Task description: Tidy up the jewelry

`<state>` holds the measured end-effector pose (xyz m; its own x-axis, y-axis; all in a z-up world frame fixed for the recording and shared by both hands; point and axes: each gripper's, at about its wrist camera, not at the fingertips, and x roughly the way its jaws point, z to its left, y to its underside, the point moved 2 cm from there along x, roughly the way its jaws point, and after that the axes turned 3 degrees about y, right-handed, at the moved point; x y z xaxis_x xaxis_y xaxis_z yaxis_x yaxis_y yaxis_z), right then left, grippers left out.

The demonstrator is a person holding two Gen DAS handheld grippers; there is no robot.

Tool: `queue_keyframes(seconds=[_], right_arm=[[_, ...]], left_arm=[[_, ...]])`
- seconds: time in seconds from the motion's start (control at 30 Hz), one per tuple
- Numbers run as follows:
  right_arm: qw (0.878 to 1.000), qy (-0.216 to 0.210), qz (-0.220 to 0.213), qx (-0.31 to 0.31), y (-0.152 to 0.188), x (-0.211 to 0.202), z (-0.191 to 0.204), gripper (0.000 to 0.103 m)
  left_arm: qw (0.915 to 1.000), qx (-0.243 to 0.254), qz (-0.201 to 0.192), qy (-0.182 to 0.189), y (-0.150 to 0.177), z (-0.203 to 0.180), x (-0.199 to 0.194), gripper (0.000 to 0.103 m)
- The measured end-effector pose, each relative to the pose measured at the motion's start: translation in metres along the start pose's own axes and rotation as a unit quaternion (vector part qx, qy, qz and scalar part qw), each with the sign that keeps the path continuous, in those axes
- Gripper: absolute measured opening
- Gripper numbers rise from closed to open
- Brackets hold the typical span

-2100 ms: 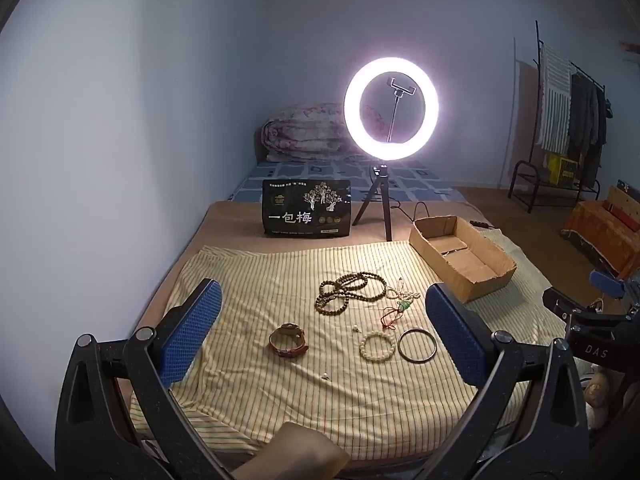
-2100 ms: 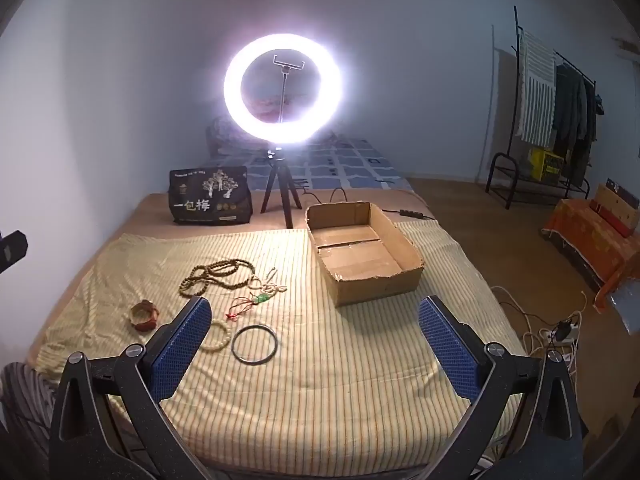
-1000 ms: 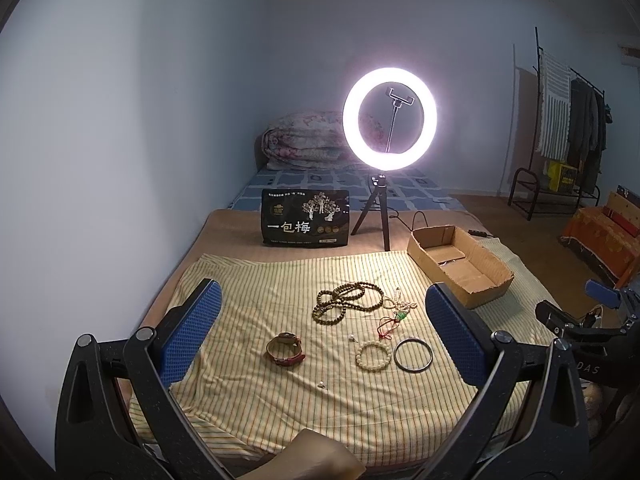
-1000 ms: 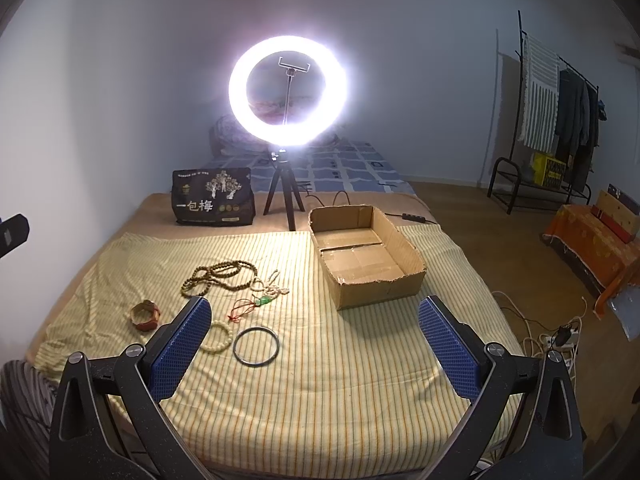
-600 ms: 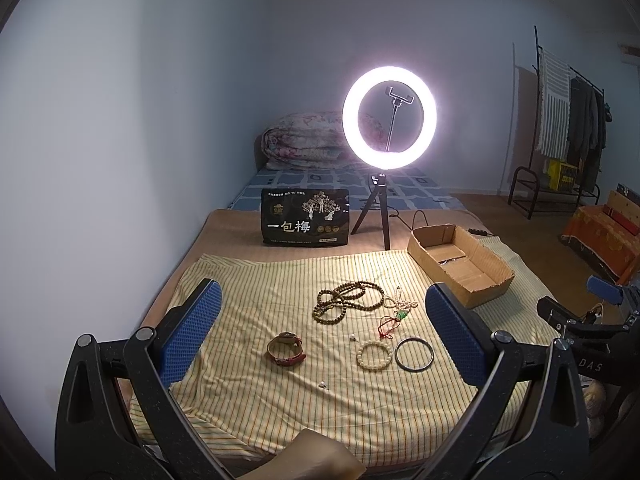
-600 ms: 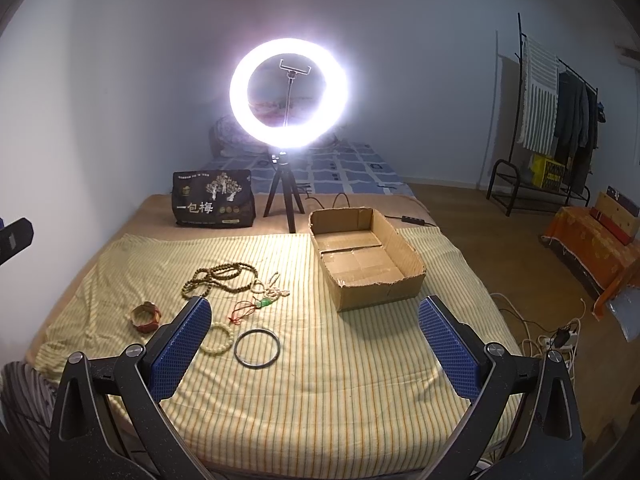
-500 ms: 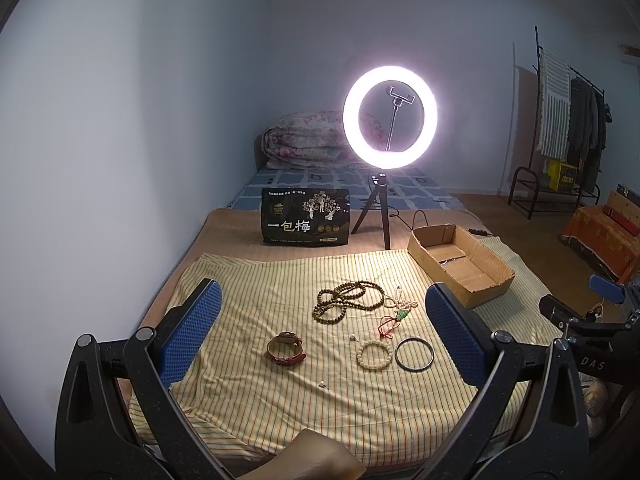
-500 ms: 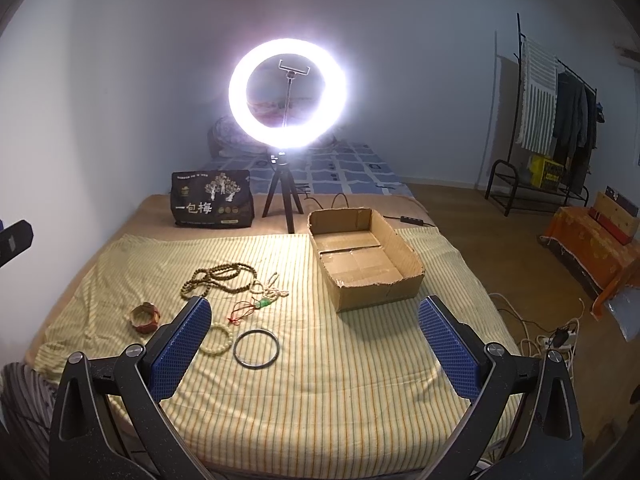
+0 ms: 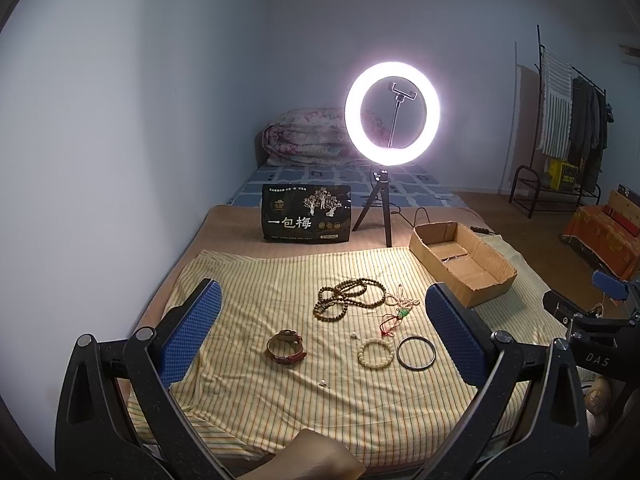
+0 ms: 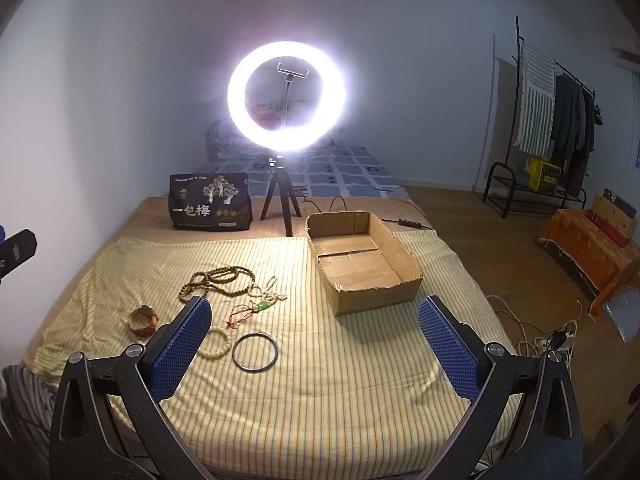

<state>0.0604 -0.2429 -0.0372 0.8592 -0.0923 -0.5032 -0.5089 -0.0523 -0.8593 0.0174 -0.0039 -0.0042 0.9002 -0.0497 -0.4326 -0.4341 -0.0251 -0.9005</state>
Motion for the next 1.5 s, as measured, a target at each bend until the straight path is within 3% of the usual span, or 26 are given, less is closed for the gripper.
queue_keyframes(seconds=[0.6,1.07,1.5], right_arm=[[1.000,-0.003,0.004,-0.004,-0.001,0.010,0.007,0.103],[1.000,-0.013,0.010,-0.005,-0.001,0.022,0.007,0.103],[0.996,-0.064,0.036,-0.044,-0.012,0.094,0.026,0.103]], left_arm=[[1.0000,-0.004,0.007,-0.004,0.013,0.010,0.013,0.103],[0.9996,-0.004,0.024,-0.010,0.002,0.023,0.033,0.103],[0.9950,-0.036,0.093,-0.007,0.011,0.070,0.093,0.103]])
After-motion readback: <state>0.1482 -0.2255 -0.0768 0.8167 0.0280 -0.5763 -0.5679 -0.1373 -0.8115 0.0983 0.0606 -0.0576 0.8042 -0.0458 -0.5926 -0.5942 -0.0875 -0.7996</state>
